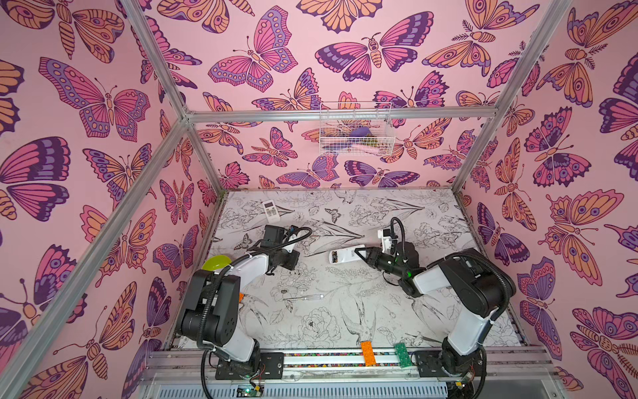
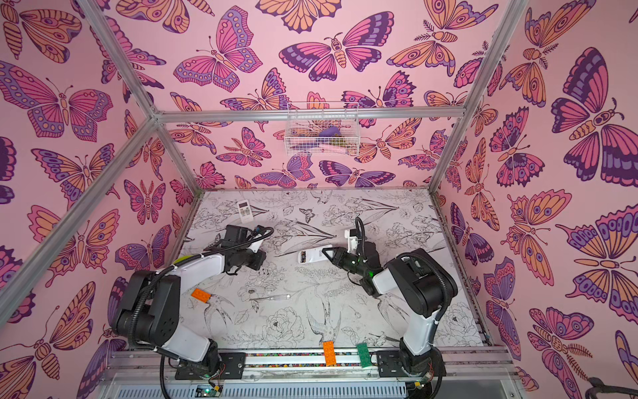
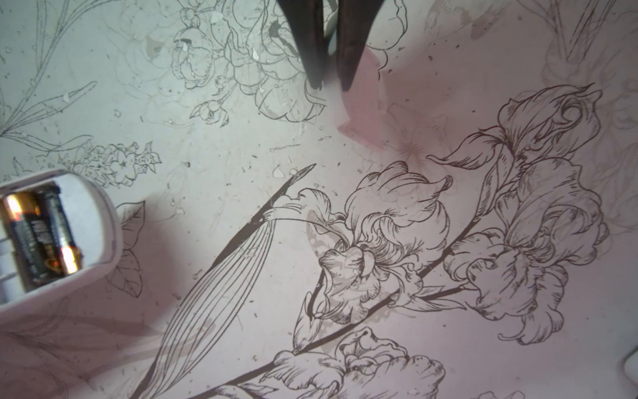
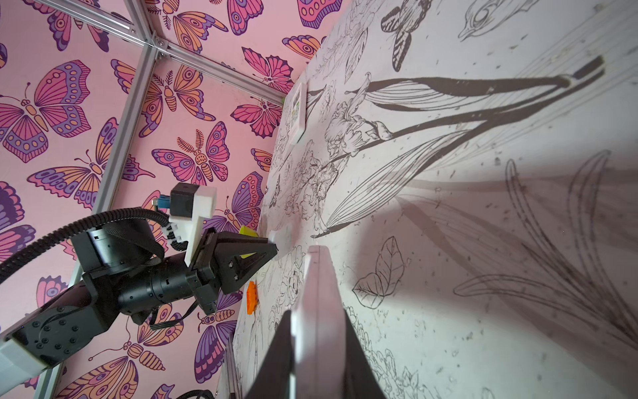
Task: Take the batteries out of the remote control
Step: 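Lower the remote with the right gripper while the left gripper holds the cover, then open the left gripper to drop the cover while the right sets the remote down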
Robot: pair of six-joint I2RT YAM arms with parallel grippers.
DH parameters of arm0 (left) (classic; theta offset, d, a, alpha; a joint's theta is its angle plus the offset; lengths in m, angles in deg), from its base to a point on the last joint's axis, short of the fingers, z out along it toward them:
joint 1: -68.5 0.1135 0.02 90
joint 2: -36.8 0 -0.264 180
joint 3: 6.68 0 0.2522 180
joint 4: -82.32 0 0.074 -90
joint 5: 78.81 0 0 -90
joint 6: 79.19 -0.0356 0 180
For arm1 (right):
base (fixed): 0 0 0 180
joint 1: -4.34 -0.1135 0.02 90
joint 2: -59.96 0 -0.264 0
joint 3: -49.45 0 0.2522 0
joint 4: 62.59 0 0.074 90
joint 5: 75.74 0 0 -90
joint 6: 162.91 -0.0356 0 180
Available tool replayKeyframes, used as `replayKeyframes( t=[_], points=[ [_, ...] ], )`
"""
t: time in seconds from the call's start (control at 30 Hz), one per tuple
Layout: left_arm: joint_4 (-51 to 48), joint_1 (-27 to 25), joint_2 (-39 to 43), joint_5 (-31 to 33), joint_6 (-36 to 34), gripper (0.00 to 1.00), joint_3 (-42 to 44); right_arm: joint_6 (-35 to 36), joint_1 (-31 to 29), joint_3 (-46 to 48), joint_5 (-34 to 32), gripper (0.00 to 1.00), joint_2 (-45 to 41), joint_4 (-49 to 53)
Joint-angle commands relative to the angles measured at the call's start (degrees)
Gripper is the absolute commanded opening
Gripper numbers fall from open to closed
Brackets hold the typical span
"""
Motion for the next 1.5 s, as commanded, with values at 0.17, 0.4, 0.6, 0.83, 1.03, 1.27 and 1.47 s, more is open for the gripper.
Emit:
replayKeyframes(
  t=[0.17, 0.4, 0.6, 0.83, 1.03, 1.27, 1.47],
  points=[
    [2.05, -0.54, -2.92, 1.17, -1.34, 0.0, 1.61, 1.27, -0.58, 2.18, -0.11, 0.0, 1.26, -5.24],
    [1.59, -0.56, -3.59, 0.8, -1.76, 0.0, 1.09, 1.19, -0.83, 3.08, -0.87, 0.0, 0.81, -4.39],
    [1.69, -0.52, -3.23, 0.56, -2.04, 0.07, 1.43, 1.65, -1.05, 3.6, -2.61, 0.05, -0.55, -1.45],
    [0.84, -0.84, -3.98, 0.29, -2.46, 0.14, 0.55, 2.82, -1.18, 4.02, -3.55, 0.12, -3.01, 3.05],
    [0.03, -1.66, -4.16, 0.85, -2.83, 0.27, -0.07, 6.92, -1.18, 3.15, -4.79, 0.19, -7.82, 14.62],
    [-0.94, -1.94, -1.3, 1.18, -2.39, 0.44, -0.87, 7.77, -1.18, 1.14, -6.9, 0.23, -11.26, 23.67],
    [-1.32, -1.38, 3.91, 1.93, -3.1, 0.58, -1.6, 7.76, -1.18, -0.89, -7.5, 0.26, -11.36, 25.57]
  ],
)
